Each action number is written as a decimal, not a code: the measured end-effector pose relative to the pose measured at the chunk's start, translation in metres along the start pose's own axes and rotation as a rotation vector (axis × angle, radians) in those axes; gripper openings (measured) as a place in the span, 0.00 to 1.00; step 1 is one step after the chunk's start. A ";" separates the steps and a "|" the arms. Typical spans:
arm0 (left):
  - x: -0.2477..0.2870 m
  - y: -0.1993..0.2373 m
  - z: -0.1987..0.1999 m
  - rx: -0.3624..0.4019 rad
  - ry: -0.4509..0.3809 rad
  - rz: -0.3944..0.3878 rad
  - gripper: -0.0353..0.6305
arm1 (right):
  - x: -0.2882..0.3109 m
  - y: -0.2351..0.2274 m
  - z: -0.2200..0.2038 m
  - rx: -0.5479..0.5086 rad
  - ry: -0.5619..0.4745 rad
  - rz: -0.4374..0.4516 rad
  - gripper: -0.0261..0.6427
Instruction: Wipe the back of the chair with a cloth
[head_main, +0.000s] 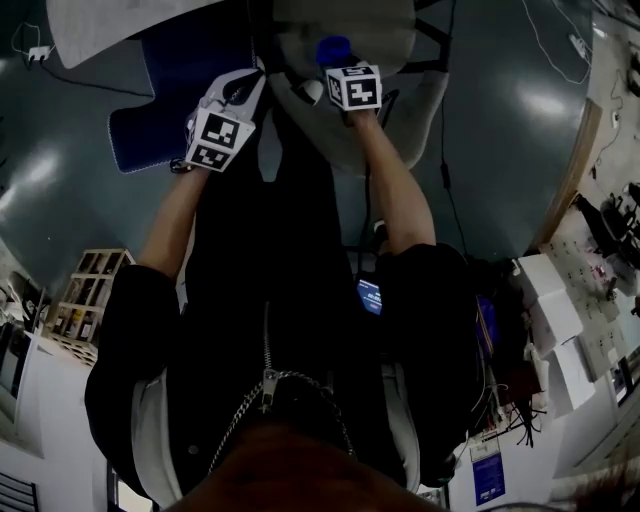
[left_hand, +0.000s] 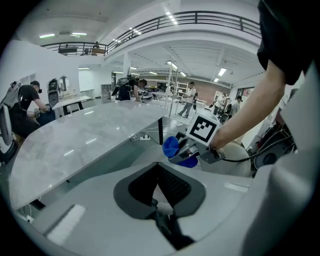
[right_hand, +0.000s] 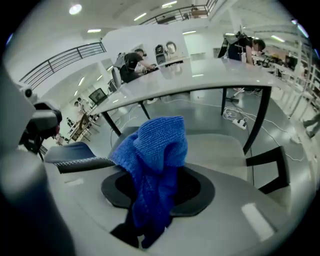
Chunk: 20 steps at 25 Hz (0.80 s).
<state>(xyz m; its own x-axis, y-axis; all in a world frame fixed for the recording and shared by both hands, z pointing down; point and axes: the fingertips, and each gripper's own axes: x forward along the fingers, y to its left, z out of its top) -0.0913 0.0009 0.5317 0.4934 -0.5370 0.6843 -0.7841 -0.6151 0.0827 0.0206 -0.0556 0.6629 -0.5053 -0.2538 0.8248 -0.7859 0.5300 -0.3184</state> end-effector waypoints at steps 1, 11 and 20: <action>-0.002 -0.004 0.004 0.008 -0.012 -0.002 0.07 | -0.013 0.000 0.006 0.007 -0.023 -0.008 0.27; -0.035 -0.037 0.027 0.125 -0.092 -0.072 0.07 | -0.104 0.040 0.024 0.081 -0.247 -0.083 0.27; -0.108 -0.065 -0.013 0.176 -0.163 -0.124 0.07 | -0.161 0.125 -0.003 0.093 -0.405 -0.118 0.27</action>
<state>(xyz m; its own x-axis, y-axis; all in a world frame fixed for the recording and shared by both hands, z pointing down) -0.0984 0.1063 0.4622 0.6472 -0.5284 0.5495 -0.6434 -0.7652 0.0218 0.0052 0.0535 0.4912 -0.4947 -0.6150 0.6141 -0.8660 0.4079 -0.2892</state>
